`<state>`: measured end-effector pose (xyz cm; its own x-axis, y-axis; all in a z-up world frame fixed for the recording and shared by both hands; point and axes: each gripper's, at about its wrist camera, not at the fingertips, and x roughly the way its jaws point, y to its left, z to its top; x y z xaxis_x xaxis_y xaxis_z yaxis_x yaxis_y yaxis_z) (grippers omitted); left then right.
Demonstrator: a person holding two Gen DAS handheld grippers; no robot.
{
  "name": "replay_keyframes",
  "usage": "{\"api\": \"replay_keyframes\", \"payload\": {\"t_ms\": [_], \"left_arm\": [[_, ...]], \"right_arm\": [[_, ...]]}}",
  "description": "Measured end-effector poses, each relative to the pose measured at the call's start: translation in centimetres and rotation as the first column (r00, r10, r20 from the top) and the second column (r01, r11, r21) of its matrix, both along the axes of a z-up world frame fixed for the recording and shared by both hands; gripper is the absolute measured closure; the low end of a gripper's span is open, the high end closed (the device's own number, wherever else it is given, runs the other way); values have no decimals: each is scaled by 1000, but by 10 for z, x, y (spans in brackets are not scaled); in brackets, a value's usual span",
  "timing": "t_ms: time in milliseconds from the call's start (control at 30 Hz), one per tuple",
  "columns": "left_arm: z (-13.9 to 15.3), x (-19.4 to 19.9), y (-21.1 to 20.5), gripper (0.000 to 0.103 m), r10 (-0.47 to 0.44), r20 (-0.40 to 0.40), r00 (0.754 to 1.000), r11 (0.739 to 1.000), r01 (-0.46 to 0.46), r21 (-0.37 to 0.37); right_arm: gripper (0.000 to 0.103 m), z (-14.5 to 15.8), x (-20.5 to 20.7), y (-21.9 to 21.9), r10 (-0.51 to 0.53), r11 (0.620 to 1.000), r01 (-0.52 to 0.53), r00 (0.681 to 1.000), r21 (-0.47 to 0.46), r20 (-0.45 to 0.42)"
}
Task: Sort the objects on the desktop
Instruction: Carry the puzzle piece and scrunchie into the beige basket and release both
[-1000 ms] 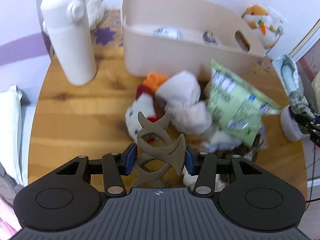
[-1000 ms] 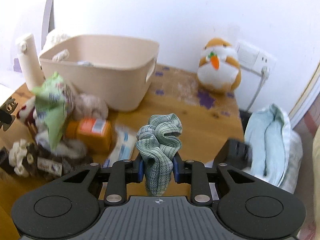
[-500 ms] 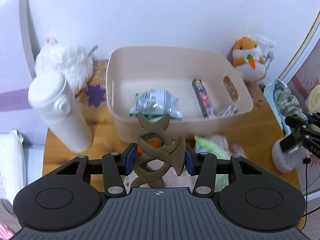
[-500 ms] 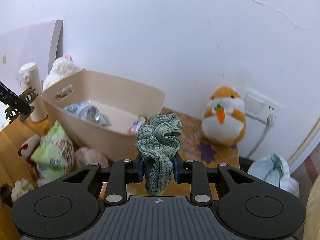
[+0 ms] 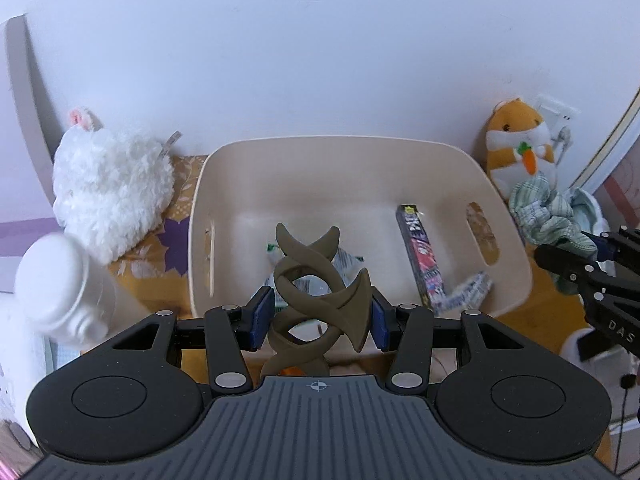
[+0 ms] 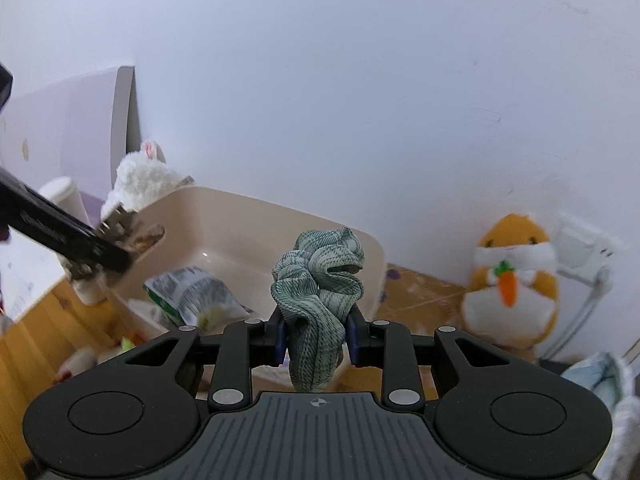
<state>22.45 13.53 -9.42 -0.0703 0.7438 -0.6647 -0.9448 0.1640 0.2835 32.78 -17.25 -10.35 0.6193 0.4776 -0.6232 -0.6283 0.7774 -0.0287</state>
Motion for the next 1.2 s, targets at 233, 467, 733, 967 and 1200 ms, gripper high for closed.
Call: {"api": "replay_keyframes", "payload": {"t_ms": [233,467,733,967,1200], "left_arm": [[-20,18,33,53,-20,-82,996,999,16,-46],[-43,29,43,53,-23,-107,994,995,13,-96],[-43,25,36,25,-6,-100,995,998,-1,-65],[-34,12,26,21,33,-129,991,999,-37,-31],[-26,0,8,21,51,-107,993,998,-53,-21]], "right_arm": [[76,-17,27,30,-3,1000,2,999,-19,-42],[76,-44,40,50,-31,998,26,995,-58,-99],[37,-55,31,56,-4,994,-6,996,-105,-88],[3,-46,23,43,-23,994,18,999,-110,-47],[0,-40,13,29,-39,994,35,999,-99,-36]]}}
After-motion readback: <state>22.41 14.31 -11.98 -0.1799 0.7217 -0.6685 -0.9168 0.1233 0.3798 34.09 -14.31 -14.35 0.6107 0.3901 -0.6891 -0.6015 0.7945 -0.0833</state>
